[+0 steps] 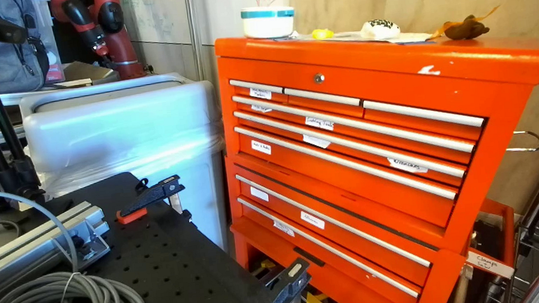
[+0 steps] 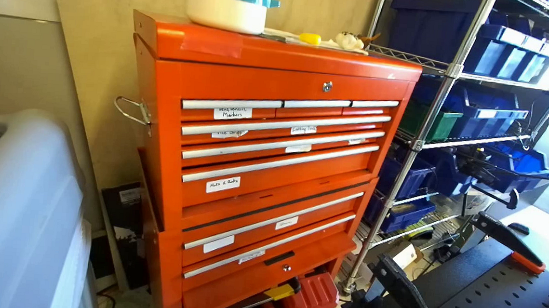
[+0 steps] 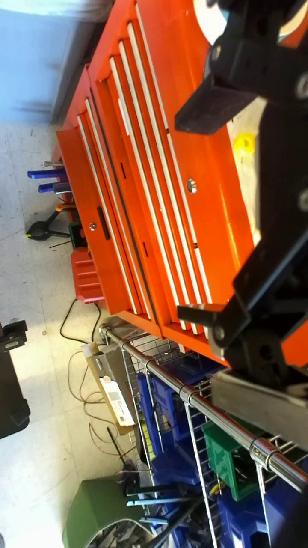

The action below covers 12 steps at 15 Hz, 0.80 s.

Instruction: Move the white object

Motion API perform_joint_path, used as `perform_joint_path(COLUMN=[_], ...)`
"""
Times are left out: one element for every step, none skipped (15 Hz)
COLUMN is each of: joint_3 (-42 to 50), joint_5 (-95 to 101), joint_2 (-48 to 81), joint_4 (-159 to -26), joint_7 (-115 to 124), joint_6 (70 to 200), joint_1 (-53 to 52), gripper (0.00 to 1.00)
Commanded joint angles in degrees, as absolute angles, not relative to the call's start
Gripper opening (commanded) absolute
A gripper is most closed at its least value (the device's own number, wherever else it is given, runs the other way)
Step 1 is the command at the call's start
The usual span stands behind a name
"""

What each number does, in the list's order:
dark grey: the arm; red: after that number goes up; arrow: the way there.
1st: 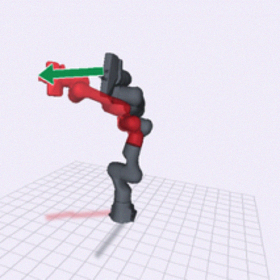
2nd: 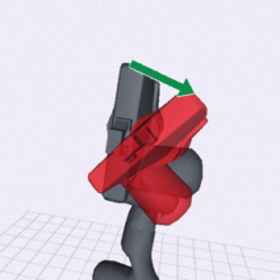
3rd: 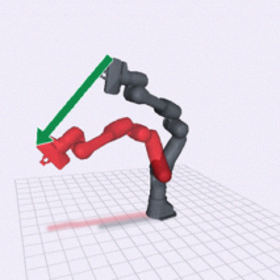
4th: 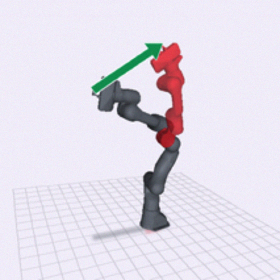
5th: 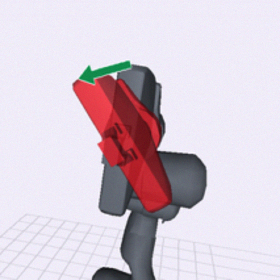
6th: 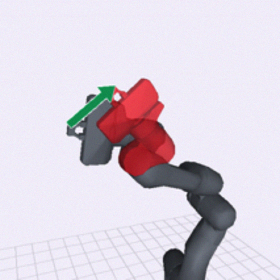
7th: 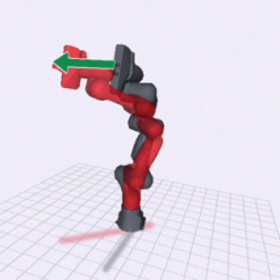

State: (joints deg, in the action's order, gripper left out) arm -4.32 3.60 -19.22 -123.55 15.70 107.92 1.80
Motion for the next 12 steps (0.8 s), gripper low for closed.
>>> perform_joint_path(joint_3=[-5.0, -4.8, -4.7, -4.5, -4.3, -4.0, -3.6, -3.1, -2.6, -2.0, -1.4, -0.8], joint_5=[5.0, 5.2, 5.9, 6.8, 7.8, 8.8, 9.5, 9.9, 10.3, 10.3, 10.4, 10.8], joint_2=[-11.3, -8.9, -6.9, -4.7, -2.6, -0.6, 1.2, 3.0, 4.6, 6.2, 7.7, 9.2], joint_4=[-119.2, -118.2, -117.3, -116.2, -115.1, -113.9, -112.8, -111.4, -110.2, -109.0, -107.8, -106.7], joint_7=[21.5, 22.8, 24.0, 26.0, 27.5, 29.4, 31.0, 32.6, 34.4, 36.0, 38.0, 40.4], joint_6=[112.7, 114.6, 116.0, 117.8, 119.1, 120.5, 121.6, 122.3, 123.2, 123.9, 124.7, 125.6], joint_1=[2.2, 2.2, 2.2, 2.2, 2.0, 1.8, 1.6, 1.4, 1.2, 1.0, 0.8, 0.5], gripper=[1.00, 1.00, 1.00, 1.00, 1.00, 1.00, 1.00, 1.00, 1.00, 1.00, 1.00, 1.00])
